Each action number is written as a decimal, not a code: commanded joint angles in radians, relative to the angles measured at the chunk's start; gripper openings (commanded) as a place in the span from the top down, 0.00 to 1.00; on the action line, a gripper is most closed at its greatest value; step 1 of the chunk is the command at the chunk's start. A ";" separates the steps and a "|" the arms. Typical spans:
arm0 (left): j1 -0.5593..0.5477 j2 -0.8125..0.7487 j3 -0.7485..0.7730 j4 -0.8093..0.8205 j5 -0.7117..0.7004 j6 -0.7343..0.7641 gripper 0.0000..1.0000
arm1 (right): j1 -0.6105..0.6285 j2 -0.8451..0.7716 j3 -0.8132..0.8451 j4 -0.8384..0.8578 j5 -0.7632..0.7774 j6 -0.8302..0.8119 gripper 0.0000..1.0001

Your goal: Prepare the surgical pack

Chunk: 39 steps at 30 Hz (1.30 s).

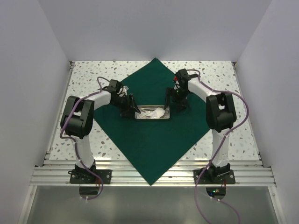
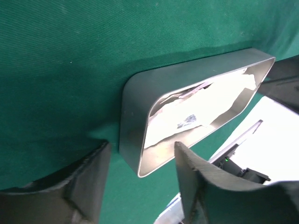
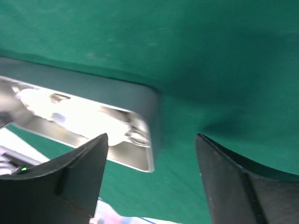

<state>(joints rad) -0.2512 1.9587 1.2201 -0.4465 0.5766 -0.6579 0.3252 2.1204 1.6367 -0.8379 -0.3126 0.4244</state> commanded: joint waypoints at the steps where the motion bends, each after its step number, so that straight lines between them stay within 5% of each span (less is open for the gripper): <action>1: 0.001 -0.064 0.010 -0.023 -0.032 0.044 0.36 | -0.032 -0.057 0.070 -0.092 0.095 -0.070 0.18; 8: 0.108 -0.242 -0.065 -0.098 -0.075 0.102 0.32 | 0.030 -0.314 -0.020 -0.151 0.230 -0.171 0.13; 17: 0.220 -0.509 -0.125 -0.267 -0.181 0.173 0.33 | 0.675 -0.600 -0.368 -0.130 0.254 -0.159 0.31; 26: 0.225 -0.699 -0.203 -0.310 -0.253 0.107 0.35 | 1.049 -0.582 -0.479 -0.026 0.230 -0.064 0.37; 39: 0.227 -0.814 -0.231 -0.359 -0.288 0.075 0.35 | 1.154 -0.459 -0.463 0.065 0.193 -0.096 0.32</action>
<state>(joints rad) -0.0330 1.1767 1.0126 -0.7826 0.3019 -0.5652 1.4780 1.6531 1.1419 -0.8230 -0.1078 0.3363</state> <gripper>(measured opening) 0.653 0.687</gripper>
